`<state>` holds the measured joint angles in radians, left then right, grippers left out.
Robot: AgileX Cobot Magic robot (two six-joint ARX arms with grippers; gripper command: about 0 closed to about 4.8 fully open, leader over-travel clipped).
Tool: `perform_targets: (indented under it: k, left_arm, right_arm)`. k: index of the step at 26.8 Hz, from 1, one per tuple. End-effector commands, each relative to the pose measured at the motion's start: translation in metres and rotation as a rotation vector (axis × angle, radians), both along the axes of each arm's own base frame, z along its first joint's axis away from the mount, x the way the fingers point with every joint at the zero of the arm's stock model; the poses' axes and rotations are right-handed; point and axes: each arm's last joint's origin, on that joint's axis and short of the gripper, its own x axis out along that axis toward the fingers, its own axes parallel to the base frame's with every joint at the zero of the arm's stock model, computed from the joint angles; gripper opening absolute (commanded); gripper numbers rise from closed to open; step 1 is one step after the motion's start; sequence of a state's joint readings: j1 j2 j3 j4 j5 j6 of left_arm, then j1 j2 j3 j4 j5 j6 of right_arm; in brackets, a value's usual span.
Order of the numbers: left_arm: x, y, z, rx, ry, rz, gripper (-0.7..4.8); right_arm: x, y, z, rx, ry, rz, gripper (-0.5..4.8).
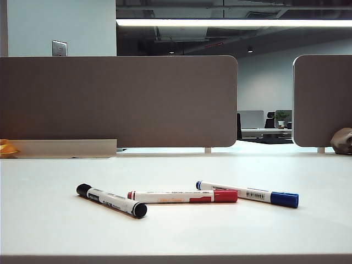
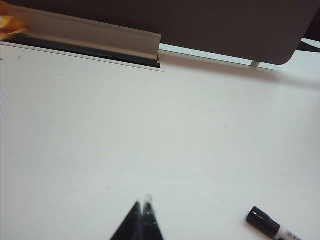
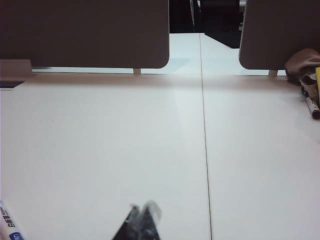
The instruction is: Pick up the markers one by one and line them up horizontally in a straight line on the table.
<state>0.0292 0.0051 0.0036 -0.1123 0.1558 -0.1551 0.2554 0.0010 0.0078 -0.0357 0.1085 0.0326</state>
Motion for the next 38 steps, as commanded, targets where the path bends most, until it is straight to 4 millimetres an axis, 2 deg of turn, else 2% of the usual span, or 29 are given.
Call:
perform_targets:
  k: [1,32,34,38]
  left_arm:
    - [0.000,0.000,0.002,-0.002,-0.012,-0.002,-0.03]
    - [0.000,0.000,0.002,-0.003,-0.014,-0.005,-0.03]
    - [0.000,0.000,0.005,-0.035,-0.020,-0.003,-0.03]
    - [-0.004,0.000,0.023,-0.177,-0.056,0.007,-0.03]
  right_arm:
    - [0.000,0.000,-0.001,0.002,-0.005,0.003,-0.01]
    - [0.000,0.000,-0.001,0.005,-0.007,0.002,-0.01]
    - [0.000,0.000,0.001,0.063,-0.022,0.005,-0.01]
    - [-0.001,0.001,0.012,0.170,-0.097,0.055,-0.01]
